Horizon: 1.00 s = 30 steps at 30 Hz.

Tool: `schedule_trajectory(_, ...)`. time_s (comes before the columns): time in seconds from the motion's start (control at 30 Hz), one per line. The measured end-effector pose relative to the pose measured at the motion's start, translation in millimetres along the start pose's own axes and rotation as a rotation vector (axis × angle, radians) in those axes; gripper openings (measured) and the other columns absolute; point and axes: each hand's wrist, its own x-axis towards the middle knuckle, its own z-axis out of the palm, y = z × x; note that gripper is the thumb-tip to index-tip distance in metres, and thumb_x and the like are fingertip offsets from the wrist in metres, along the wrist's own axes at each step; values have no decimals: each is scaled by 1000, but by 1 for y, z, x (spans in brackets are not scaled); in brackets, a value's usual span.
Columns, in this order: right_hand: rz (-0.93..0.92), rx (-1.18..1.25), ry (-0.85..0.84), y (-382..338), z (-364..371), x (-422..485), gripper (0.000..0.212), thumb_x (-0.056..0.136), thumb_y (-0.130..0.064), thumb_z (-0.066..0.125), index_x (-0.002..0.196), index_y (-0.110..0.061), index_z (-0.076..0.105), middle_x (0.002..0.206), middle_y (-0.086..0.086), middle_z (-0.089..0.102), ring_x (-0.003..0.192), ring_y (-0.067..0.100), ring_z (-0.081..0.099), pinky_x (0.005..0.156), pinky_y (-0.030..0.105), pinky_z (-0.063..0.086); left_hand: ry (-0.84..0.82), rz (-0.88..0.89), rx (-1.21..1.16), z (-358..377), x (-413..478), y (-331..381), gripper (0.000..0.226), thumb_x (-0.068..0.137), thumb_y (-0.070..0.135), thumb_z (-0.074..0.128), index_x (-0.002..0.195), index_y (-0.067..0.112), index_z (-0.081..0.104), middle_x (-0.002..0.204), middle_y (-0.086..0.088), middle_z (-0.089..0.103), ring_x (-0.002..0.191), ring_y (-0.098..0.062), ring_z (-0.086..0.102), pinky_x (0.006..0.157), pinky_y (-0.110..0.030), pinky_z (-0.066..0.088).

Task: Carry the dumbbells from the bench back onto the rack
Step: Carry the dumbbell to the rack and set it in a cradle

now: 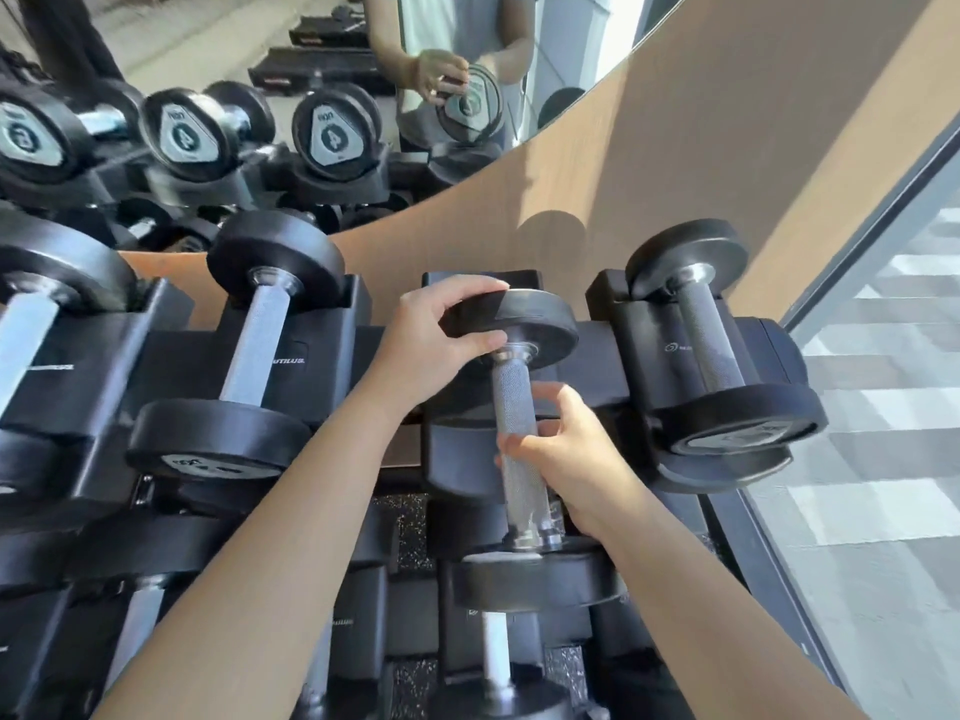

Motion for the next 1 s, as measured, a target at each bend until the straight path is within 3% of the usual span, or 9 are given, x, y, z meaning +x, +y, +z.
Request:
schedule_trajectory(0.13,3,-4,3,-11,-1,26,47,80,-10,66,115,-25,38,108,11,60,97,27,62,81,36,52,5,10,-11,-2,23,-7,44,70,3,73,104,28,61,100,18,62,97,2,57,88,-19,46)
schedule_trajectory(0.23,6,54,18,-19,1,44,48,78,-6,67,112,-25,38,112,15,59,100,32,61,90,44,50,20,7,-27,-4,41,-12,45,69,3,73,101,33,62,100,19,63,98,-3,59,91,-27,46)
schedule_trajectory(0.37,-13,108,48,-29,4,69,52,79,-4,66,120,-19,39,117,19,58,105,35,58,94,50,48,49,-13,-53,-6,67,-20,46,69,3,72,101,34,62,105,8,65,104,-13,59,95,-40,46)
schedule_trajectory(0.63,-24,118,59,-34,4,100,50,75,-4,68,116,-16,44,119,14,55,99,35,61,87,48,53,58,-79,-100,-4,90,-46,46,71,-2,70,101,32,61,105,3,64,103,-16,59,96,-40,46)
schedule_trajectory(0.8,-5,127,48,-33,2,109,52,75,-2,69,119,-14,44,121,15,53,100,35,60,89,48,51,51,-120,-69,1,92,-54,41,75,2,68,111,21,60,113,-1,63,108,-15,56,99,-40,43)
schedule_trajectory(1.0,-39,51,13,-32,-5,101,53,77,-9,69,123,-16,44,116,10,55,97,28,61,86,46,53,94,-99,54,-1,66,-43,48,80,4,64,125,15,51,129,5,50,122,-7,43,105,-23,32)
